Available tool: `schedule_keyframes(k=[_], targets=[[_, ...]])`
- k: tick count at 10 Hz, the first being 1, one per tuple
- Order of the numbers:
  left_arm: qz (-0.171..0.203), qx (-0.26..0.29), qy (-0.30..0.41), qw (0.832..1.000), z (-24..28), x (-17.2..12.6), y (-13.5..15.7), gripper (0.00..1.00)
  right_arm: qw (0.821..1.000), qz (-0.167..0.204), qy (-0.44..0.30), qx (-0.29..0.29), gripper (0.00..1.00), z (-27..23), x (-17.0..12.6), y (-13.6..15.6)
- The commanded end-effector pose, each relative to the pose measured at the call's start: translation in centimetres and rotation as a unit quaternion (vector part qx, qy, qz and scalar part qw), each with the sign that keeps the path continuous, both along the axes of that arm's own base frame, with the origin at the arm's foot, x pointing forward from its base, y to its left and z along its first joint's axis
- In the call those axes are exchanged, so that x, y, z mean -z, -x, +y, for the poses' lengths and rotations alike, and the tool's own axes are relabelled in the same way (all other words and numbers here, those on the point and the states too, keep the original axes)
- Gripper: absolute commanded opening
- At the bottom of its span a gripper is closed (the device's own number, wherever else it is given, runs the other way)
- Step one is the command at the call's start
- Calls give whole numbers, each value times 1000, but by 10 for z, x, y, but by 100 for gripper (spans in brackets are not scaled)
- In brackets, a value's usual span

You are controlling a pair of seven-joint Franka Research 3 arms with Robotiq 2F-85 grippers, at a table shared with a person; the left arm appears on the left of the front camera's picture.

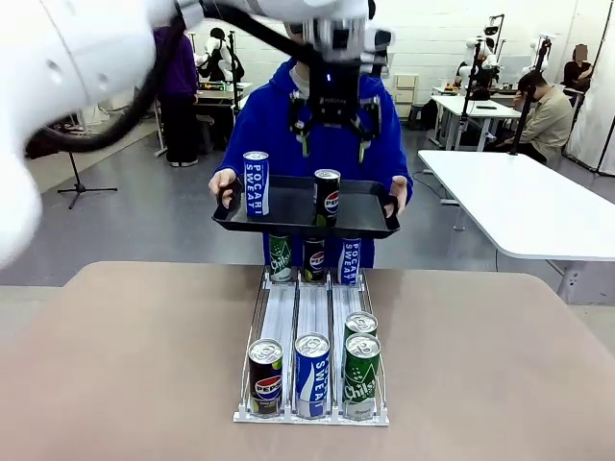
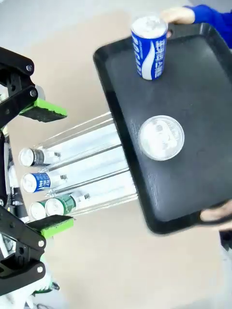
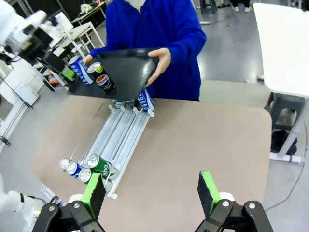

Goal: Retrieve and hand over the desired beverage to the person.
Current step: Place the picked can on the Handle tray extended by the person.

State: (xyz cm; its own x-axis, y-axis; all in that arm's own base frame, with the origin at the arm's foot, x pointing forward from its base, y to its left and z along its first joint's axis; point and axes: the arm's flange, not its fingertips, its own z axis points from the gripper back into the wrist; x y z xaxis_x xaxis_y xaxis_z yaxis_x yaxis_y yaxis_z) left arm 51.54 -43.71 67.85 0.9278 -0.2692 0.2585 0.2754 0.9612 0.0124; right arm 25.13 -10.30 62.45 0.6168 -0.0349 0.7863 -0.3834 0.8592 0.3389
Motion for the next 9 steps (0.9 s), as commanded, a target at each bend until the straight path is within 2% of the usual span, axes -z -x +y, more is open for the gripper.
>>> schedule_keyframes(k=[1,4,5,7,9], targets=[[-44,45,23,998,87,35,67,100,1000,-3,-9,-9,100,1,2,-2],[-100,127,-8,987,156,49,120,100,1000,-3,-9,-9,100,1,2,-2],[-90,133,2,987,173,47,130,100,1000,-3,-9,-9,100,1,2,-2],[-99,109,22,989,201,40,148,100,1000,-3,-9,-9,100,1,2,-2],[-101,84,35,991,218,37,151,100,1000,-3,-9,-9,100,1,2,-2]])
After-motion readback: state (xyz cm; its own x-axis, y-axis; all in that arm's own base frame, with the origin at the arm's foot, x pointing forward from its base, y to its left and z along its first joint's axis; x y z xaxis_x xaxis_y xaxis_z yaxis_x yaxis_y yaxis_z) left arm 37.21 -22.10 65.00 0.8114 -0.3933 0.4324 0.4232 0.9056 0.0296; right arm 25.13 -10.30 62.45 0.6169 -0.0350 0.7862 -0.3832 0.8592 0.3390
